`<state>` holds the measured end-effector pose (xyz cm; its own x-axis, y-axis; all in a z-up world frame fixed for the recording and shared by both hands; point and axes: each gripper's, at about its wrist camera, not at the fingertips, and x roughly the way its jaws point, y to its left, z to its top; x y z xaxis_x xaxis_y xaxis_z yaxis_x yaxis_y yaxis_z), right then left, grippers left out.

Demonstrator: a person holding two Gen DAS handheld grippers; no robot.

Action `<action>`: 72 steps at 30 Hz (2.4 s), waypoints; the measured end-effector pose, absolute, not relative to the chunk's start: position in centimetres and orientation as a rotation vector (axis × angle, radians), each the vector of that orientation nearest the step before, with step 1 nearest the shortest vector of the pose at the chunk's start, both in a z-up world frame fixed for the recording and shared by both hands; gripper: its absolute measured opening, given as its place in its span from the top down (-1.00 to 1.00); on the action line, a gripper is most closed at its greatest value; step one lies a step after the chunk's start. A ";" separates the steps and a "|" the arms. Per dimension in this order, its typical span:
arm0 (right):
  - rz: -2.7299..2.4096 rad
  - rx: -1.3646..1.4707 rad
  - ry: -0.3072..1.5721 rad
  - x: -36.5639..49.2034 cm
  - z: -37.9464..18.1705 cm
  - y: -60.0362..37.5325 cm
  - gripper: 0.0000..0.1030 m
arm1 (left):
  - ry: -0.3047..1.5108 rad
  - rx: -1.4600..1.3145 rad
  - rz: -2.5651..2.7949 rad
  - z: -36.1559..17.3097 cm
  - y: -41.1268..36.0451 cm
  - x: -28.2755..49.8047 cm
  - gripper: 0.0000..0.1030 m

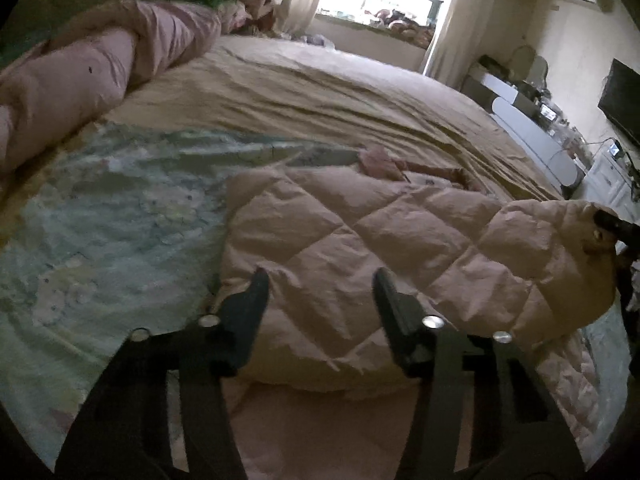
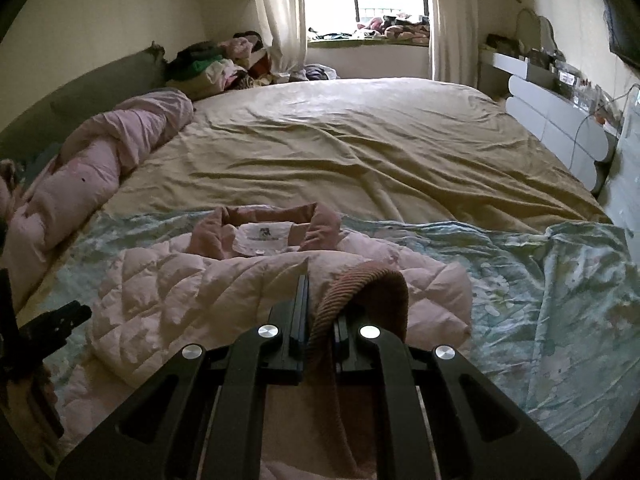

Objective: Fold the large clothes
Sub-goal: 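Grasp the brown-cuffed sleeve with the right gripper and straighten it across the front, then open the right gripper and release the sleeve onto the coat front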

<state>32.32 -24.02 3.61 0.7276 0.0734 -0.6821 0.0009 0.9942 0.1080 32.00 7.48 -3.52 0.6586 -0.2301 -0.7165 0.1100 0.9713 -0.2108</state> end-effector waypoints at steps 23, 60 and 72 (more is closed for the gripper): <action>-0.117 0.040 0.740 31.2 3.0 -22.5 0.20 | 0.954 -0.089 -0.197 -10.2 6.3 33.2 0.33; 0.138 -0.106 0.948 33.7 -3.6 -14.2 -0.26 | 0.874 -0.167 -0.296 -5.9 6.7 31.6 0.29; 0.099 -0.013 1.074 31.9 -8.0 -16.4 -0.40 | 0.963 -0.120 -0.366 -9.1 4.1 32.1 0.03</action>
